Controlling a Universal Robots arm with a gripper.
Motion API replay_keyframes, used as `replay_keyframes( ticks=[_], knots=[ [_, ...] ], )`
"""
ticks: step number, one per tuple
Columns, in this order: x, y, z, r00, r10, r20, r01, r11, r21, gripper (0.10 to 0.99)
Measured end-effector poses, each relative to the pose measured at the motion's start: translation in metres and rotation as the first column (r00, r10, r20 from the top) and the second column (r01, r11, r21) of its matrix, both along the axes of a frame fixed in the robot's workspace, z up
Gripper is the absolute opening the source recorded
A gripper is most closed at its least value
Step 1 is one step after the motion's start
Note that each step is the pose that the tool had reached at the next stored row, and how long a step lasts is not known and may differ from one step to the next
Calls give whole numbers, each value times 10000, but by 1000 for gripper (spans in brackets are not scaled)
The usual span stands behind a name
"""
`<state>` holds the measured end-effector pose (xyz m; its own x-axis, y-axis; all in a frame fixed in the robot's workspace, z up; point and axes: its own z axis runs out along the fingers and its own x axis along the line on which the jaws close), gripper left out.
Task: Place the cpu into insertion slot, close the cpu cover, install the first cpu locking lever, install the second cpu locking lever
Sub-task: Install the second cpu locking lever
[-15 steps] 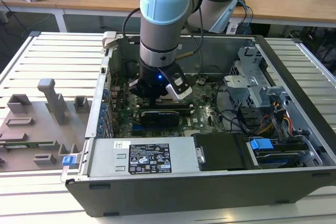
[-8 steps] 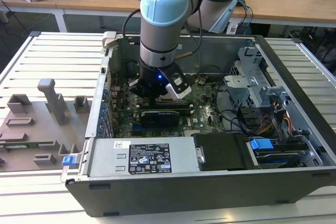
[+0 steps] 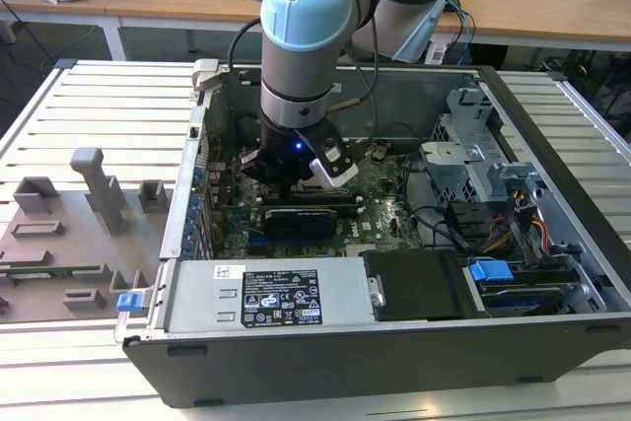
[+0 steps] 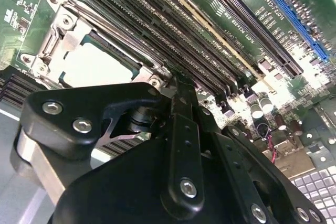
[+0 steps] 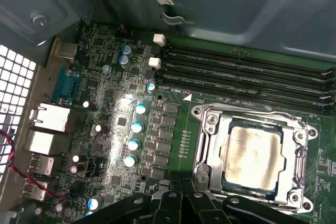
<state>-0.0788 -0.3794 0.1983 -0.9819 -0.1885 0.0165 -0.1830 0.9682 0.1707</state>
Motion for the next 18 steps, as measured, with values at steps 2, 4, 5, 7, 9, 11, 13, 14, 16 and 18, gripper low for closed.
replay_keyframes(
  ticks=[2, 4, 5, 7, 9, 11, 13, 14, 16, 18],
  knots=[
    [1, 1, 49, 10000, 2, 9, -2, 10000, 3, 106],
    [0, 5, 115, 10000, 0, 9, 0, 10000, -2, 106],
    [18, 56, 121, 10000, 2, 9, -2, 10000, -27, 106],
    [59, 169, 121, 10000, 0, 8, 0, 9997, -244, 106],
    [82, 226, 122, 10000, 0, 4, 0, 9991, -413, 106],
    [125, 313, 122, 10000, 1, 1, -1, 9971, -760, 106],
    [178, 390, 121, 10000, 2, -6, -2, 9936, -1125, 106],
    [216, 413, 121, 10000, 3, -18, -5, 9917, -1288, 106],
    [312, 434, 121, 10000, -2, -68, -8, 9895, -1446, 106],
    [414, 446, 121, 9999, -1, -132, -19, 9891, -1470, 106]
  ],
)
